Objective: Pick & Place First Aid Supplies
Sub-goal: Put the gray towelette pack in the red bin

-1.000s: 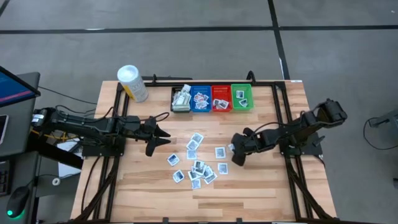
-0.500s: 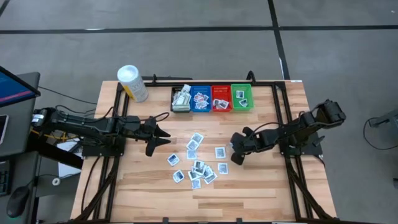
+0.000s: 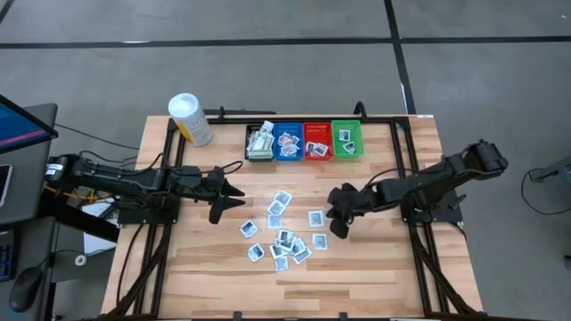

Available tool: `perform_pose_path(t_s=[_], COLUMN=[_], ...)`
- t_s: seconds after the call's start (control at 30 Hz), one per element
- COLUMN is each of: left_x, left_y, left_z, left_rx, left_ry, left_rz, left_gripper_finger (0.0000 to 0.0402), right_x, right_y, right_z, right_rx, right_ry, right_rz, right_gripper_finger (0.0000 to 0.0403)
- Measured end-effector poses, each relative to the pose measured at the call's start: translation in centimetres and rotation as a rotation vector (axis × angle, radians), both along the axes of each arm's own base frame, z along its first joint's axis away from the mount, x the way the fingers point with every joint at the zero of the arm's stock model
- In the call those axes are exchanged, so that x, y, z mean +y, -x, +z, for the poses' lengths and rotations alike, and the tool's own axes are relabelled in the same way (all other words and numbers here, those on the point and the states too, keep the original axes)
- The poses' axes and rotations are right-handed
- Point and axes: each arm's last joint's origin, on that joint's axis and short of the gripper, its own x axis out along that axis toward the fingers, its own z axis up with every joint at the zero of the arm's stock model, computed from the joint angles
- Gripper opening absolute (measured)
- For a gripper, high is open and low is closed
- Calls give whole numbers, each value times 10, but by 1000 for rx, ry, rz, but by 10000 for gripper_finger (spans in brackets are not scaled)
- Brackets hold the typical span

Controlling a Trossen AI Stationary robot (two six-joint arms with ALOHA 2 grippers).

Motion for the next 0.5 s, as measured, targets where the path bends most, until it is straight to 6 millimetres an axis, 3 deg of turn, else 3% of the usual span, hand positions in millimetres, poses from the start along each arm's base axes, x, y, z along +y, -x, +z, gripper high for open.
perform_pose_path(t_s=[0.2, 0.5], left_x=[0, 0], left_y=[-1, -1], left_z=[-1, -1], left_rx=[5, 5], left_ry=[-4, -9], left_rz=[3, 13], left_gripper_finger=[154, 154], right_x=[4, 8], right_y=[-2, 9], right_z=[47, 128], right_rx=[-312, -958], right_ry=[-110, -233], right_rz=[121, 389], right_gripper_finger=[12, 10])
